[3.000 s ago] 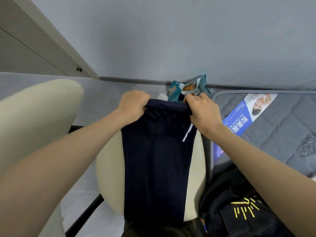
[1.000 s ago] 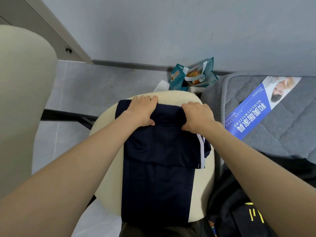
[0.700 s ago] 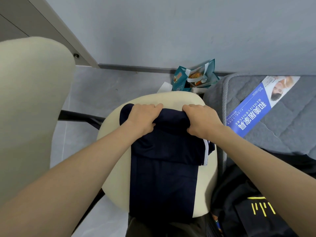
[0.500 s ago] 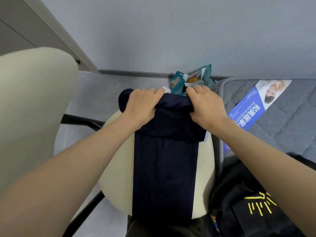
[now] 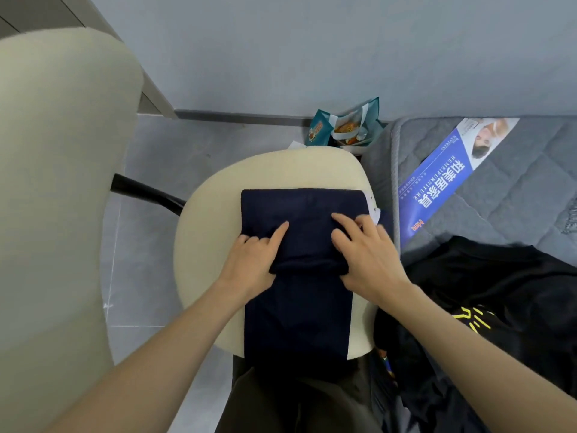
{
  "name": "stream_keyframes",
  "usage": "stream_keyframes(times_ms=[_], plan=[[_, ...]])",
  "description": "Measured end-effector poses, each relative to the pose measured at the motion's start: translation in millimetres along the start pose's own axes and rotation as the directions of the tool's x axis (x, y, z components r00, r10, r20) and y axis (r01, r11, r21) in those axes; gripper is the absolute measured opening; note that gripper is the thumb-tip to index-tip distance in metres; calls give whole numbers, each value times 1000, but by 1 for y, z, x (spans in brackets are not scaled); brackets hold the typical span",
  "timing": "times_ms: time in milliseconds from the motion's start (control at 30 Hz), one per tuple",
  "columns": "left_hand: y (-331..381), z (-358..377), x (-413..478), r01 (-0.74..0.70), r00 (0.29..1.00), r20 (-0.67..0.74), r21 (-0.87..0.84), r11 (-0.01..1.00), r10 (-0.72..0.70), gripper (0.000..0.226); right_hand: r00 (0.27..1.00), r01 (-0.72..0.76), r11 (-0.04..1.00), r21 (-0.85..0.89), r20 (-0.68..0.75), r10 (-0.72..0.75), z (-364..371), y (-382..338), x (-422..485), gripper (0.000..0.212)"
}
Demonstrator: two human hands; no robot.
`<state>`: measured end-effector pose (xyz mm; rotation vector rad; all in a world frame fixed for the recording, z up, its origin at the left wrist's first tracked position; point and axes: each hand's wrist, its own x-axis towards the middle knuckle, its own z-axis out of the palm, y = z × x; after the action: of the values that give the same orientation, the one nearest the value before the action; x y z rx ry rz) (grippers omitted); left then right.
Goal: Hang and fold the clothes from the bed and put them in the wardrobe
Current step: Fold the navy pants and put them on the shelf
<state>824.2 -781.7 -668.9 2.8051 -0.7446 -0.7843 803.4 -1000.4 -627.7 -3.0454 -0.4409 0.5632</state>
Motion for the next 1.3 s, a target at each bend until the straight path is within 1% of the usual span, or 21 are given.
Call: stream_keyframes(times_ms=[67,133,167,200,267,300,333,367,400,467,500,567,733,833,900,967,1000,1067,1200,1233,1300], plan=[[2,7,-10,-11,997,75,14,1000,9,94,987,4,1000,0,163,-4,10,-6,-15,49],[6,9,-16,8,993,117,37,999,-12,96,968,5,1000,12,249,-8,15,-10,-21,38],[7,7,-17,15,996,84,32,999,-17,90,976,-14,999,44,218,4,13,-13,-21,33],[9,5,-16,12,1000,-6,5,1000,-12,78,988,-53,995,90,149,39,9,-14,-19,29],[10,0,-13,-15,967,-254,-56,998,0,51,988,-109,972,208,-86,130,2,-15,-9,21],[12,-1,-8,-28,937,-350,-92,995,-6,47,970,-106,960,257,-185,157,1,-14,-2,24],[14,-2,-1,-38,916,-401,-127,991,-16,49,960,-92,955,282,-230,161,1,-13,5,32],[16,-3,6,-37,915,-403,-149,988,-26,54,968,-82,958,276,-207,143,4,-11,11,43],[17,-1,14,-18,931,-362,-150,989,-38,58,983,-84,966,244,-138,120,10,-9,16,53],[15,12,26,55,975,-208,-105,993,-76,67,995,-102,987,125,34,98,30,-4,19,65],[12,20,29,92,987,-127,-86,992,-103,70,992,-99,993,67,86,93,42,0,17,68],[7,36,30,138,990,-23,-94,986,-141,75,992,-78,997,16,101,76,59,6,11,67],[3,35,33,133,990,-28,-102,986,-137,76,994,-47,998,36,101,43,48,10,16,67],[-3,8,41,105,986,-126,-35,994,-108,76,994,-33,993,117,111,20,23,18,36,72],[-9,-10,50,118,987,-104,-18,993,-119,82,981,-42,991,124,192,18,7,24,56,83],[-11,-23,61,167,986,19,-8,986,-167,85,941,-97,990,100,332,59,-3,27,74,89],[-10,-26,65,182,981,71,2,983,-181,83,924,-122,989,88,374,81,-5,27,79,88],[-8,-28,73,175,978,113,25,984,-177,75,909,-135,989,65,405,98,-7,26,85,78],[-8,-30,72,111,979,161,88,990,-124,34,933,-64,998,23,356,52,-7,21,81,43],[-8,-33,69,97,981,158,109,989,-113,31,939,-43,999,13,341,36,-10,21,79,35],[-9,-41,66,91,988,115,130,987,-106,34,956,-5,1000,14,292,0,-18,22,77,29]])
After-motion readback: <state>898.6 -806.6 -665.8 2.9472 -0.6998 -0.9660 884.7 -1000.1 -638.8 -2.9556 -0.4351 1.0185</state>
